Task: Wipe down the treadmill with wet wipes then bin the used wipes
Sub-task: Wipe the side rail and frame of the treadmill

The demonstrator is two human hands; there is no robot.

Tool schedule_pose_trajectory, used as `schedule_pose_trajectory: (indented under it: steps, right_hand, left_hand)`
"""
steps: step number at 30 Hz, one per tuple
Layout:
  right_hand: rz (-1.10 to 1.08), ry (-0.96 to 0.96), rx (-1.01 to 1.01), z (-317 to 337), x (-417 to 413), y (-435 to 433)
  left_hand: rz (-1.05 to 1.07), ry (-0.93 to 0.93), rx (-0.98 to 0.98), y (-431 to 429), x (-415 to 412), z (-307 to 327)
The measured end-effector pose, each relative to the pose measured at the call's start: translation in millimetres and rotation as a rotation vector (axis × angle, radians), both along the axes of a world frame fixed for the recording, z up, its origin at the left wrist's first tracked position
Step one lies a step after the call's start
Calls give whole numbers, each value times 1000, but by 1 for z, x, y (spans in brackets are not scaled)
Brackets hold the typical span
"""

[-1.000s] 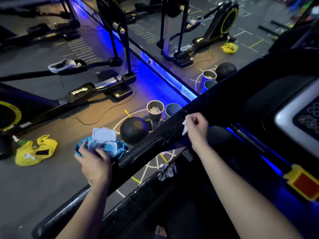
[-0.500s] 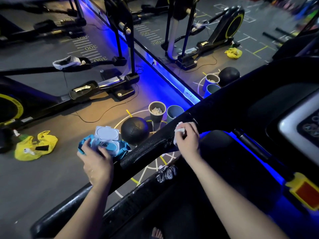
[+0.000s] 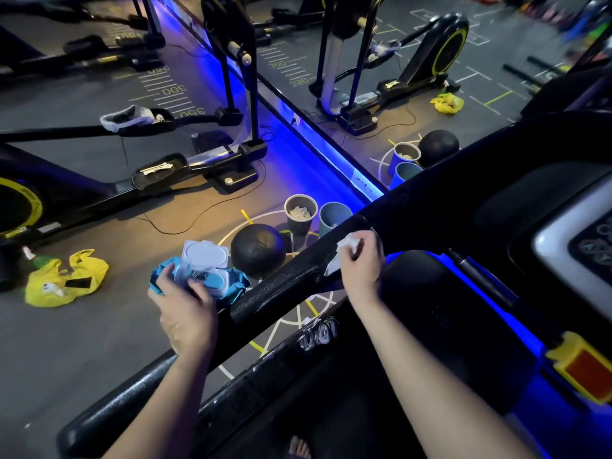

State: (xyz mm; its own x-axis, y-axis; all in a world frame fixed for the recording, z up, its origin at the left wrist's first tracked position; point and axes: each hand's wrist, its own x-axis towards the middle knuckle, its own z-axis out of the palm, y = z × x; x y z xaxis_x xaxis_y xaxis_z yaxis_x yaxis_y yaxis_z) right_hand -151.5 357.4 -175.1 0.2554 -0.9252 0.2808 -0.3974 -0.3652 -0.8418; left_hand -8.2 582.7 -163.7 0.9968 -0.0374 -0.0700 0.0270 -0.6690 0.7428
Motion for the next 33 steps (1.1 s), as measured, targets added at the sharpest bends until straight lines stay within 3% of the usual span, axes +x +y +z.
schedule_pose_trajectory:
  steps: [7, 10, 13, 19, 23, 25, 27, 29, 33]
  right_hand:
    - [424, 264, -79, -15, 6, 43]
    - [325, 167, 116, -5, 4, 33]
    - [53, 32, 42, 8, 4, 16]
    - [376, 167, -121, -17, 16, 57]
    - [599, 145, -58, -20, 13, 80]
    - [509, 63, -66, -13, 10, 71]
    - [312, -5, -205, -6, 6, 52]
    - [210, 49, -330, -12, 3, 26]
    - [387, 203, -367, -47, 8, 21]
  left_hand:
    - [0, 13, -7, 0, -1, 3]
    - [-3, 12, -4, -1, 0, 2]
    - [-6, 5, -6, 0, 0, 1]
    - [-1, 11, 0, 0, 0, 2]
    - [5, 14, 1, 0, 0, 0]
    - [2, 6, -1, 0, 0, -1]
    - [8, 3, 7, -1, 2, -2]
    - [17, 8, 18, -1, 2, -2]
    - [8, 4, 21, -1, 1, -1]
